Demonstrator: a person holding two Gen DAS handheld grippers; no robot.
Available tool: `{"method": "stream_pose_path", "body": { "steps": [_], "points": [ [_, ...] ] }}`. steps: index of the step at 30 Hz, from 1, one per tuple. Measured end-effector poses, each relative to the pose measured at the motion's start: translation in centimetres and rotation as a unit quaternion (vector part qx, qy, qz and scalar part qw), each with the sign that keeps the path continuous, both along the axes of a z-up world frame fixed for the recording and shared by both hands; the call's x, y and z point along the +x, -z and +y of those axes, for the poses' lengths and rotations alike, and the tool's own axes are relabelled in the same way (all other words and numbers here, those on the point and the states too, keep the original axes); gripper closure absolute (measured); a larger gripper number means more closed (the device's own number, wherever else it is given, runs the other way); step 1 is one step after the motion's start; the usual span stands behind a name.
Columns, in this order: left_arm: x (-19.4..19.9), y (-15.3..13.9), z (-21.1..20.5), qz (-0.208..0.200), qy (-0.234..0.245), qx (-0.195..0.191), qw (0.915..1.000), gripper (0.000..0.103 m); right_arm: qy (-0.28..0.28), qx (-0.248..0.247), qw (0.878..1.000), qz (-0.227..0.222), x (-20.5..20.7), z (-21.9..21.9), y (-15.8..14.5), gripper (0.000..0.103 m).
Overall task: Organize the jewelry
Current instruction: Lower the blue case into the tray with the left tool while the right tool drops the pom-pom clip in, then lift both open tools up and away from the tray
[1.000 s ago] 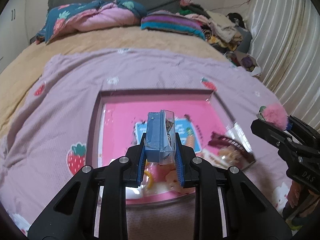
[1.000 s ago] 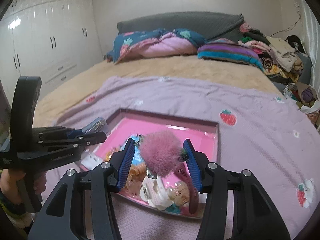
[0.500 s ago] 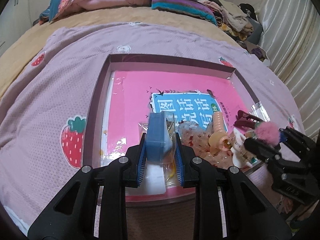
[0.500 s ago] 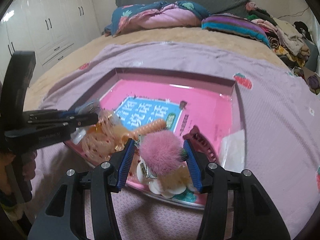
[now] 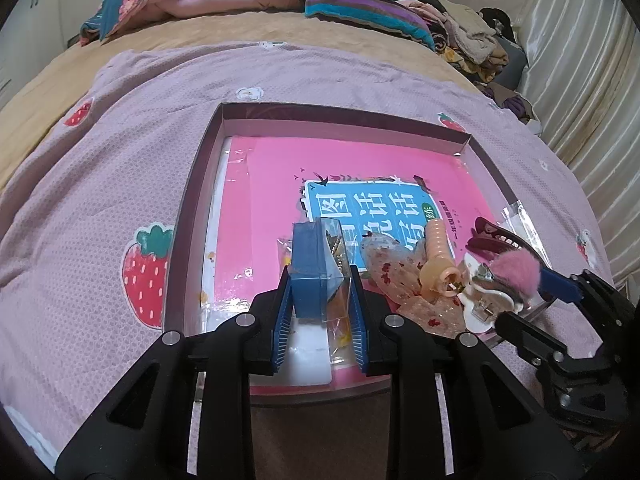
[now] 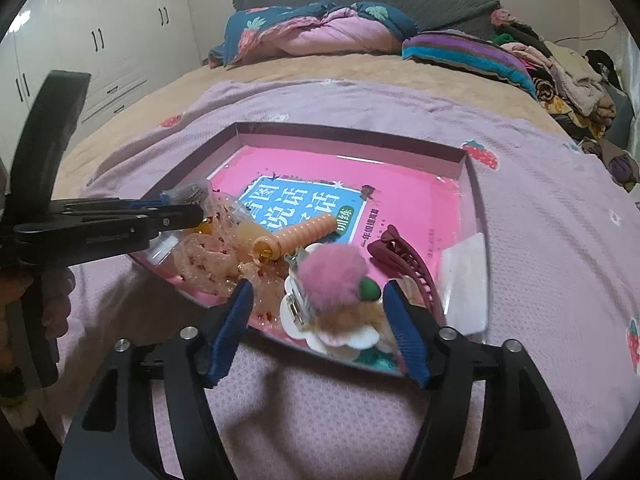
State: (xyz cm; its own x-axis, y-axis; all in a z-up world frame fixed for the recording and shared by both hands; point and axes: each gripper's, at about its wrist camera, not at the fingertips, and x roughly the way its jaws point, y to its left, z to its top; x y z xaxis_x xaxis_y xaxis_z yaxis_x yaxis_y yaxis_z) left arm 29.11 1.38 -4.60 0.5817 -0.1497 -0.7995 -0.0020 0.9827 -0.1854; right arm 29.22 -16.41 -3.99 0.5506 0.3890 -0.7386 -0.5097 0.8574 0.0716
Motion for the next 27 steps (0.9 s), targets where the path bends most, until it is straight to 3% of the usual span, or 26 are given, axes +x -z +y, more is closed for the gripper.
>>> {"method": "stream_pose_path", "body": {
  "steps": [6,12,20,27],
  "points": [
    [-0.4,-0.3,-0.1,-0.002,0.0,-0.001,1.0,0.086,0.016,0.021,1.0,-0.012,-1.4,-1.6,-1.6,0.019],
    [-0.9,-1.1,-0.1,-0.008,-0.001,-0.003,1.0,0.081,0.025,0.035,0.999,-0.024,-2.8,-2.9,-3.1,0.013],
    [-3.1,-4.0,-0.6,-0.036,0.001,-0.003,0.9993,0.054,0.032,0.052,0.997,-0.043,-5.3,-4.3,-5.0,0.007],
    [-5.4,-6.1,-1.0,-0.057,0.0,0.001,0.9984,0.041,0.035,0.06,0.996,-0.06,-7.7,-5.1,-6.4,0.005]
  ]
}}
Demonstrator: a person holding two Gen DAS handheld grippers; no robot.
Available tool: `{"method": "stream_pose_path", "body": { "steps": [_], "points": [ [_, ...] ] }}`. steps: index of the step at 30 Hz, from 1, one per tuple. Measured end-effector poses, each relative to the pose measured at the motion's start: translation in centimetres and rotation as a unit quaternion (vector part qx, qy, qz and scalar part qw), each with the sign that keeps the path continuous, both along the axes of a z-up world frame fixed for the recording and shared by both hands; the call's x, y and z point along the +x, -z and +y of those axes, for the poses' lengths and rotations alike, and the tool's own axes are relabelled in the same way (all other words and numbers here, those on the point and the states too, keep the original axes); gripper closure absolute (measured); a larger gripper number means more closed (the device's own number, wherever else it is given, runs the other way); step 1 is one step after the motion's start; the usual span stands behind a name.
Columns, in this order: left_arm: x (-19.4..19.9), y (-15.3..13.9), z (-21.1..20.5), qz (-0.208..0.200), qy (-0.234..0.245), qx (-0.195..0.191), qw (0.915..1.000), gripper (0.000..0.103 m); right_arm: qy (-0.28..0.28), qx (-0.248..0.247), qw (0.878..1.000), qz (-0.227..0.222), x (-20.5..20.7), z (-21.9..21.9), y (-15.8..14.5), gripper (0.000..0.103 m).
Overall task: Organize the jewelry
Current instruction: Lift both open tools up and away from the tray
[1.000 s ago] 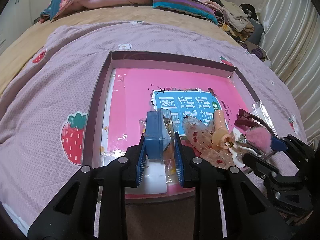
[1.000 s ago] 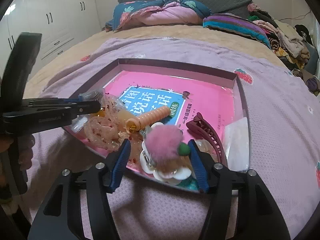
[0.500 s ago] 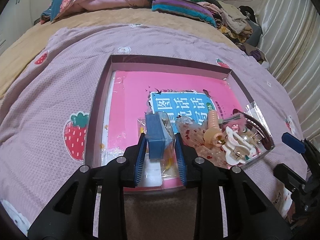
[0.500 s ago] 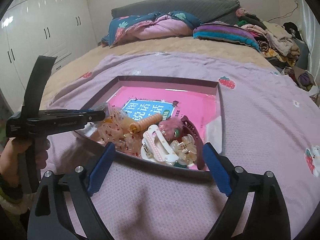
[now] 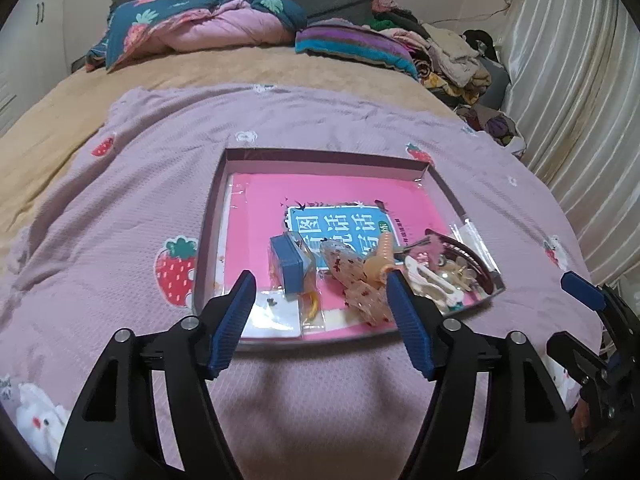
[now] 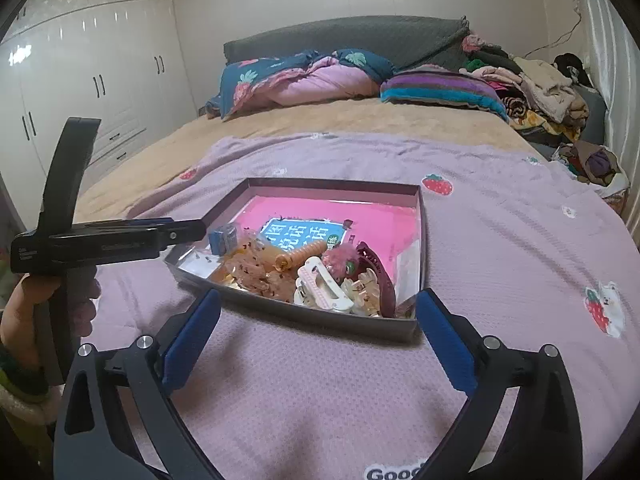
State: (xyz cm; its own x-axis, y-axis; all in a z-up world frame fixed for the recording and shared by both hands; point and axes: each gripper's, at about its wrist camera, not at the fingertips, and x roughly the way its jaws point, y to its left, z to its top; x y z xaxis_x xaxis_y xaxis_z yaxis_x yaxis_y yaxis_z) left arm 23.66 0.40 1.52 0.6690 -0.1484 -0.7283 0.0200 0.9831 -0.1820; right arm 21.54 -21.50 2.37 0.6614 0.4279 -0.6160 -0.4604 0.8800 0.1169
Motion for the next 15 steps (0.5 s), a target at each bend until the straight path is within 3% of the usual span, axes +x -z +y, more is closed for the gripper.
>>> {"method": "stream_pose_path", "body": {
  "steps": [11,15],
  "points": [
    [-4.7,-2.7,-0.6,-0.036,0.007,0.01,0.9993,0.012,0.003,0.009,1.0,-0.019,-2.7,-1.1,-1.8,0.004],
    [-6.5,-3.2,-0.7,-0.047,0.006,0.009,0.9989,0.01,0.004,0.01,1.0,-0.029,-3.9,-1.3,-2.4,0.004]
  ]
}}
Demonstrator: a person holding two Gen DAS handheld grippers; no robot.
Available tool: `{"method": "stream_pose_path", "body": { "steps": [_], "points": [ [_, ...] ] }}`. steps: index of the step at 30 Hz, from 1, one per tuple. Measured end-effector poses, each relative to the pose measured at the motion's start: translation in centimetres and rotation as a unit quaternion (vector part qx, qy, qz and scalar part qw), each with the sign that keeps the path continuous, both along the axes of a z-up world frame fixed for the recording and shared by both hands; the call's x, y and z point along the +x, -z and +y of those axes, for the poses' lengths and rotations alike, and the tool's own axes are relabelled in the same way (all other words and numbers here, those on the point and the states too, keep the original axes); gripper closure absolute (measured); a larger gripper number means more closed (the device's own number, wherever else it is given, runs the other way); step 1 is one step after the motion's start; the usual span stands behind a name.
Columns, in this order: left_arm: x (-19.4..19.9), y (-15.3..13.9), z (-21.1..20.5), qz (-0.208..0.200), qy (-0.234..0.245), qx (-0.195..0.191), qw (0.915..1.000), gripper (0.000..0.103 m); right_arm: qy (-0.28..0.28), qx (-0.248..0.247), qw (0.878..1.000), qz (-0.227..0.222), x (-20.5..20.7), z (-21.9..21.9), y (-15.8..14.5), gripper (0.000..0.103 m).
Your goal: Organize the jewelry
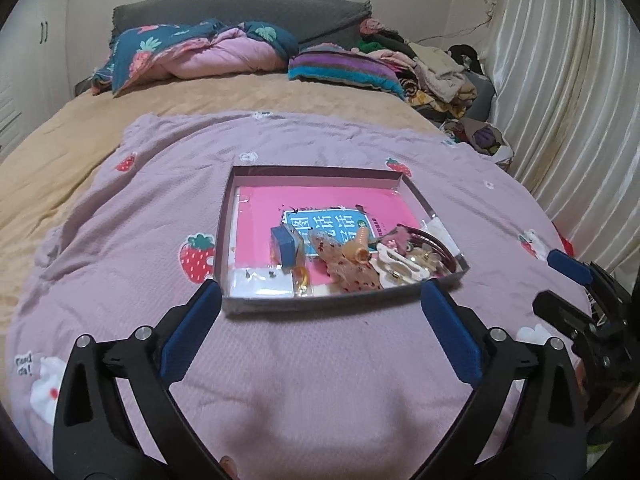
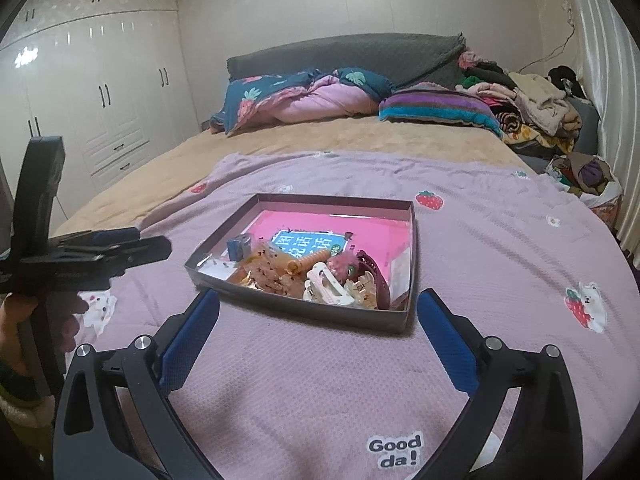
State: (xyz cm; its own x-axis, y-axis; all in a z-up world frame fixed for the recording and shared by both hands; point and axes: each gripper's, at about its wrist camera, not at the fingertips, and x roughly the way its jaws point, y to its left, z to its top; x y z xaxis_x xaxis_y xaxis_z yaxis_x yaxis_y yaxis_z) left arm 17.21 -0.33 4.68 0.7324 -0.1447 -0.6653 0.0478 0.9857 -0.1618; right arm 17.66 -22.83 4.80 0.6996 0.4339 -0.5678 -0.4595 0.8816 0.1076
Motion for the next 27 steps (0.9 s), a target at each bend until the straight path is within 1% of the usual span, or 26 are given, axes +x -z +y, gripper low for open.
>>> {"method": "stream_pose_path", "body": {
  "steps": [6,15,23,27],
  "points": [
    [-2.6,0.1,0.1,-0.003,-0.007,0.002,1.0,0.01,0.004,0.001,1.0,-0.005,-1.1,-0.4,-0.2,0.004],
    [-5.0,1.9,0.4,0.003,-0.024,0.007,0.9997,0.009,0.015,-0.012,1.0,-0.006,-3.2,-0.5,0.8,0.004],
    [-6.7,3.7,0.4,0.001,-0.029,0.015,0.9995,0.009,0.023,-0.013,1.0,-0.008,-5.4,-0.7,2.8,0.004],
    [-7.3,4.6,0.0,0.002,-0.028,0.016,0.9995,0.009,0.022,-0.022,0.999,-0.017,-6.2,-0.6,3.6,0.004]
  ]
}}
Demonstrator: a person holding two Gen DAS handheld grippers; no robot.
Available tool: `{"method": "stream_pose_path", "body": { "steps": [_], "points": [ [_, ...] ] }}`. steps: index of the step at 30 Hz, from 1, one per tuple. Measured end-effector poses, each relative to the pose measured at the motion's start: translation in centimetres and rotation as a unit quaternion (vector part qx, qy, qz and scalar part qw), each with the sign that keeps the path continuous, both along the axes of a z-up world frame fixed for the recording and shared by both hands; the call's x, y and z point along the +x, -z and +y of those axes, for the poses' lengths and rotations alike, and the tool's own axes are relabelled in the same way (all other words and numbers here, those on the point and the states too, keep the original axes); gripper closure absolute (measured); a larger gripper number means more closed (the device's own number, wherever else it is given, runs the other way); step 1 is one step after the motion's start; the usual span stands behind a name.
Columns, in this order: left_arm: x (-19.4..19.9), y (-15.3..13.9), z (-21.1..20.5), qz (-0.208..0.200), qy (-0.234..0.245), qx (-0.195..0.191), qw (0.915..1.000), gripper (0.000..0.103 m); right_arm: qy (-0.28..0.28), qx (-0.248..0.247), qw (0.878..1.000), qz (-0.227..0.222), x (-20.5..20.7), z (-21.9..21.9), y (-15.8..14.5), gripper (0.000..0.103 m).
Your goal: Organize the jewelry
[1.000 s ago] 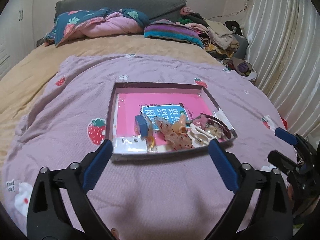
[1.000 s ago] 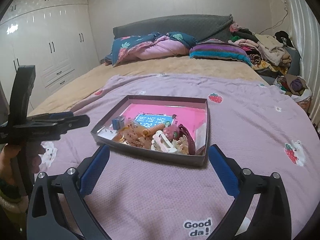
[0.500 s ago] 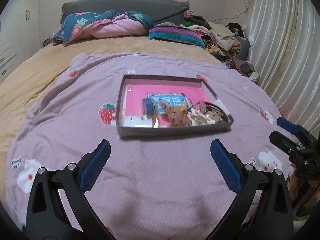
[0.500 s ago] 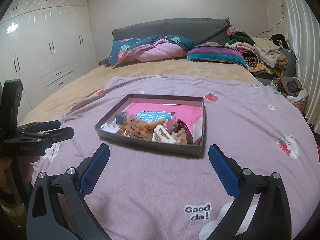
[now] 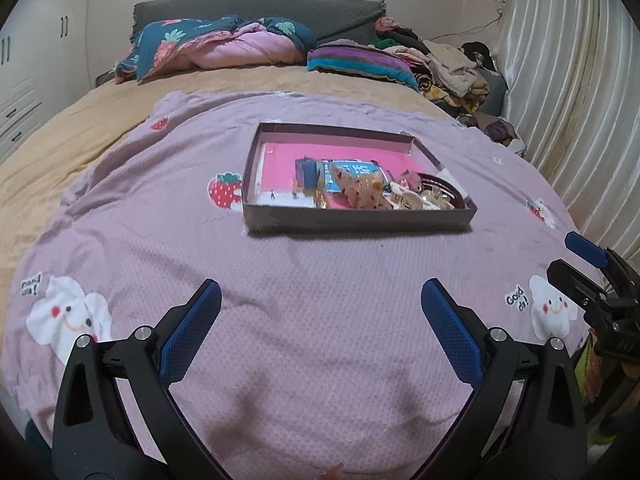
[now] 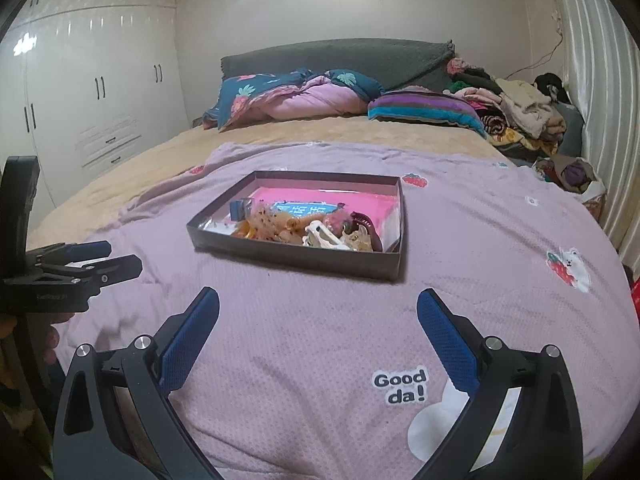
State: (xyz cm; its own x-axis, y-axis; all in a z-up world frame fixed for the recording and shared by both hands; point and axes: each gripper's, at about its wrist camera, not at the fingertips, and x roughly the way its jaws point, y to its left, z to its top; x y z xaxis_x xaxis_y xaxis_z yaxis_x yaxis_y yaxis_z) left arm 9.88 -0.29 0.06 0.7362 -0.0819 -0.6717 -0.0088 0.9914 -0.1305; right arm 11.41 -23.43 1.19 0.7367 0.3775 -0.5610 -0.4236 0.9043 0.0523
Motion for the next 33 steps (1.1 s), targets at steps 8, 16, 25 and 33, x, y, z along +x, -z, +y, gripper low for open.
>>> {"method": "stream_pose_path", "body": {
  "steps": [8,16,25,33],
  "points": [
    [-0.5,1.2,-0.3,0.004,-0.004,-0.003,1.0,0.009,-0.005,0.002,1.0,0.019,0.1,0.4,0.8,0.004],
    [-0.5,1.3,-0.7,0.003,-0.005,0.002,1.0,0.009,-0.007,0.004,1.0,0.027,0.3,0.4,1.0,0.004],
    [-0.6,1.1,-0.9,0.002,-0.007,0.003,1.0,0.009,-0.007,0.003,1.0,0.03,0.6,0.4,1.3,0.004],
    [-0.6,1.0,-0.7,0.004,-0.006,0.002,1.0,0.009,-0.008,0.003,0.999,0.031,0.6,0.4,1.3,0.004]
  ]
}}
